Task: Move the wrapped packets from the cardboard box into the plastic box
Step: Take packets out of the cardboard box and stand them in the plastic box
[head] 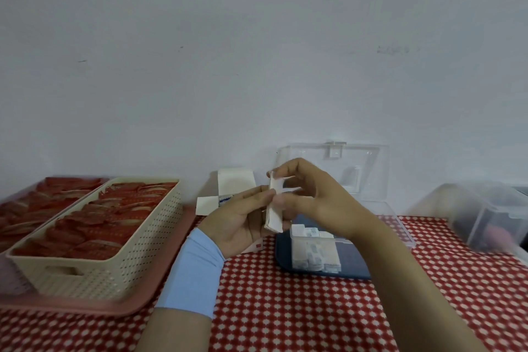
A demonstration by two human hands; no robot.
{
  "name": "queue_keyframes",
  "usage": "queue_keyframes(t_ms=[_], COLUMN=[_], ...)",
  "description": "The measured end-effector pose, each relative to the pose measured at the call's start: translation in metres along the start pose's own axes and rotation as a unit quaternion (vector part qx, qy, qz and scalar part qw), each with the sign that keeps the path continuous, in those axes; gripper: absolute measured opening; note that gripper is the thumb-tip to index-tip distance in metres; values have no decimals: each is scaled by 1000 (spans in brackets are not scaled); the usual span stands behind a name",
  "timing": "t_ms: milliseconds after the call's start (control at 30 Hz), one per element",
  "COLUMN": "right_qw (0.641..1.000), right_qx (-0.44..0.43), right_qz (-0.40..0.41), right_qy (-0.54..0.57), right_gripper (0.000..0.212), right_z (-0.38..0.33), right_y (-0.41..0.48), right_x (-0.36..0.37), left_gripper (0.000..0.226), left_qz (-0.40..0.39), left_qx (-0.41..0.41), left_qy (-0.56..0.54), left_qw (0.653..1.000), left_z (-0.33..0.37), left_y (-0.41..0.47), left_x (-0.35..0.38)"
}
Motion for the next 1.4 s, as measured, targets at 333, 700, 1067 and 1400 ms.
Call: queue_keyframes(t_ms=[333, 700, 1067, 1400], right_qw=[998, 995, 956, 958], right_qx=[52, 86, 233, 230], right_qz=[7, 28, 41, -8], right_qy=[25, -34, 173, 170], right_gripper=[15, 15, 21, 20], right_z=[8, 20, 36, 31], right_y=[1, 4, -8, -19], right_x=[-5, -9, -10, -35], left_gripper=[35, 6, 10, 8], left_qz=[0, 105, 170, 153], left_qx=[-37, 15, 86, 134], left_qy=[77, 390, 355, 344], left_qw=[996, 915, 915, 917], left_z=[-2, 19, 11, -4], left_y=[-5, 2, 8, 11], left_x=[-2, -6, -6, 33])
Point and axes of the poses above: each hand's wrist, its own y-axis towards the middle knuckle, its own x-axis out of the palm, z = x × y, the point moved 4 cm from there along y, towards the middle knuckle, and after that the axes turned 11 degrees about -y, right-handed, at the moved point
